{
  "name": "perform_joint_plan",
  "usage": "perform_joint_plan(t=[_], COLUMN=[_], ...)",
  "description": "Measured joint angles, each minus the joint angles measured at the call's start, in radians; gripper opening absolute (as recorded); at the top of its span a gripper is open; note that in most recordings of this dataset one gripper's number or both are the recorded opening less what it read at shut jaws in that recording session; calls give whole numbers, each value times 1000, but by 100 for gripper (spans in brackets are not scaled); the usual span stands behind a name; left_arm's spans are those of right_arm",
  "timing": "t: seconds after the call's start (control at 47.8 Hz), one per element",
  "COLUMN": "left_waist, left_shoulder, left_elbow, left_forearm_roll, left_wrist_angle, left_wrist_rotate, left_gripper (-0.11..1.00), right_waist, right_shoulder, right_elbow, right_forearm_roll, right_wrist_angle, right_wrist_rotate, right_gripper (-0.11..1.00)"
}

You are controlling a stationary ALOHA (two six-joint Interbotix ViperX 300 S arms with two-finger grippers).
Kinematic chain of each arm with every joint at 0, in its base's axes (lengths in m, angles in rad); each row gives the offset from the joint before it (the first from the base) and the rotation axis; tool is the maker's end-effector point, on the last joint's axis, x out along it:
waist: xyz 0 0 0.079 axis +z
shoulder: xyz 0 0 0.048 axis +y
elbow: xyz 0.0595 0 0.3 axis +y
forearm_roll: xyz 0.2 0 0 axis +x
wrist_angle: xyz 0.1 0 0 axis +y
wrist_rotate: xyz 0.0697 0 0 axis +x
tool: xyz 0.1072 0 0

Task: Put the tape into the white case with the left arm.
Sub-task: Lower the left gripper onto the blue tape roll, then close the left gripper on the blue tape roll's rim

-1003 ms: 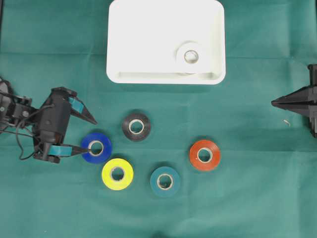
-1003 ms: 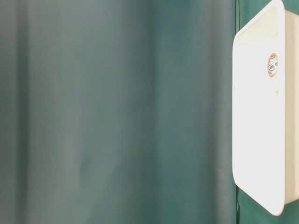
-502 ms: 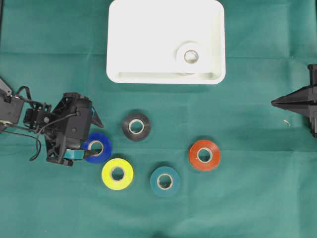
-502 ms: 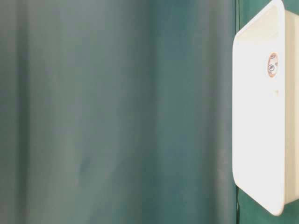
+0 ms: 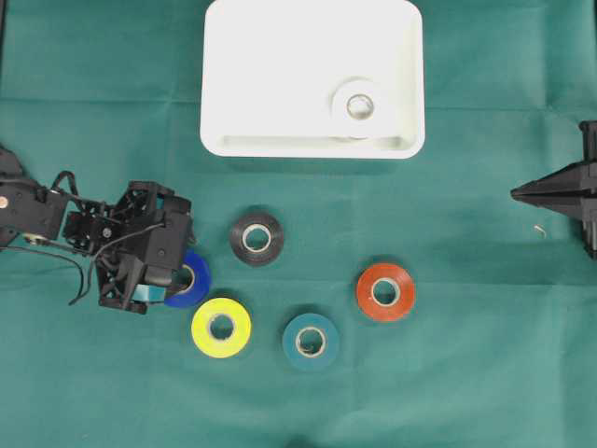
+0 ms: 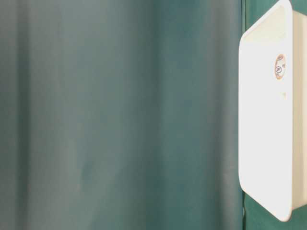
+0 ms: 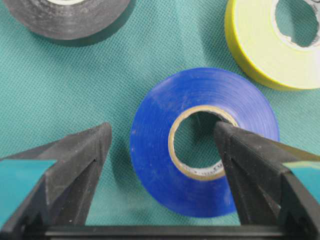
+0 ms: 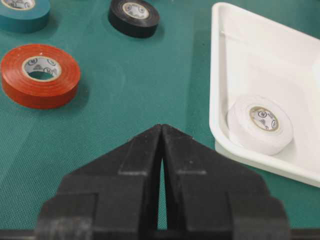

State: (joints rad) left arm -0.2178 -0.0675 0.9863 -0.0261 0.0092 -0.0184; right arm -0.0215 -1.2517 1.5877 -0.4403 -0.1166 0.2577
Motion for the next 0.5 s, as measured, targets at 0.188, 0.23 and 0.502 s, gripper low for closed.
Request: perform_joint_plan(t=[0.188, 0.23, 0.502], left_waist=[0, 2, 6], left_shoulder=[40, 46, 72], left_elbow=[0, 0, -3], left_forearm_roll=[0, 0, 0], left_wrist_angle=[-51, -57, -67], left_wrist_rotate=[2, 2, 5], left_gripper=[88, 88, 77], right_waist=[0, 0, 0], right_shoulder=[0, 0, 0], right_elbow=[0, 0, 0], right_forearm_roll=[0, 0, 0], right_wrist_angle=[-2, 0, -2], right_wrist_rotate=[-2, -2, -2], right_gripper=[-9, -9, -9])
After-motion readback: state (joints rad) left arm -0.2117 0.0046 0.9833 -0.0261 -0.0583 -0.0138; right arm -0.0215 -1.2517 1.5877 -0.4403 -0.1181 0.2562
